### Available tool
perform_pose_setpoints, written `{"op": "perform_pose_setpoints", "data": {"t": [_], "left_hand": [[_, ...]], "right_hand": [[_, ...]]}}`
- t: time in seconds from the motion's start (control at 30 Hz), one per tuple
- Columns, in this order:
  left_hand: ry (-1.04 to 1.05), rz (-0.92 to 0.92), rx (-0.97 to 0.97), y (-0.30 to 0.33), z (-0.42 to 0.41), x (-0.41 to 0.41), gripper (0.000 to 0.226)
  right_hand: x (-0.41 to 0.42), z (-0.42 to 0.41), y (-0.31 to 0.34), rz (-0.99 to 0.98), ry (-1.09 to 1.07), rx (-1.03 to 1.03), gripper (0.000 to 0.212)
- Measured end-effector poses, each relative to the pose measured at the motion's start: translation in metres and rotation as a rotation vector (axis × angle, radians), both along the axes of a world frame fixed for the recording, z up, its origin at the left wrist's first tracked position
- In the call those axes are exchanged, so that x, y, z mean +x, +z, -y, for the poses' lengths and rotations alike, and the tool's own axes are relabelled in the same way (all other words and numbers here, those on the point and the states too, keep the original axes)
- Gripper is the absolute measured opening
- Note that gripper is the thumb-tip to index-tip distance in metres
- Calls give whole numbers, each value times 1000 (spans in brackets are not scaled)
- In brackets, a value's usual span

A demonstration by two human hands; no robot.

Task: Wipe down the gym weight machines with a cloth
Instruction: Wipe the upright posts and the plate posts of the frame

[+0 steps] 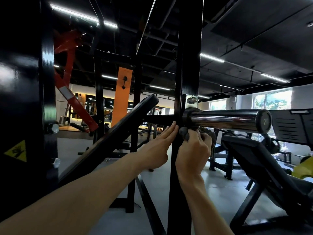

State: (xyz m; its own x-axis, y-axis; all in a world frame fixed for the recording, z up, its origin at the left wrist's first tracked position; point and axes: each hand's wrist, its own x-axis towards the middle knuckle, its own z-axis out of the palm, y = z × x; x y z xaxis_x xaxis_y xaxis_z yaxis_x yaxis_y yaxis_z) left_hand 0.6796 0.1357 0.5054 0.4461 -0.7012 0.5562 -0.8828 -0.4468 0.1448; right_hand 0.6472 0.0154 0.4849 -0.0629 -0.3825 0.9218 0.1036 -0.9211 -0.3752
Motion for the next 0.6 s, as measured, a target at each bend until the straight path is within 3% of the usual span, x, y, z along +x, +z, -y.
{"op": "perform_pose_setpoints", "data": {"t": [0.23, 0.4, 0.53, 0.6], "left_hand": [[5, -4, 5, 0, 2, 2, 103], [23, -24, -17, 5, -1, -2, 96], [45, -112, -313, 16, -9, -7, 95], [39, -138, -363, 19, -12, -9, 95]], "right_hand": [[-24, 11, -2, -67, -30, -246, 19], [-27, 5, -30, -248, -40, -639, 24], [-14, 11, 15, -263, -193, -789, 38], [-10, 19, 19, -309, -306, -859, 39]]}}
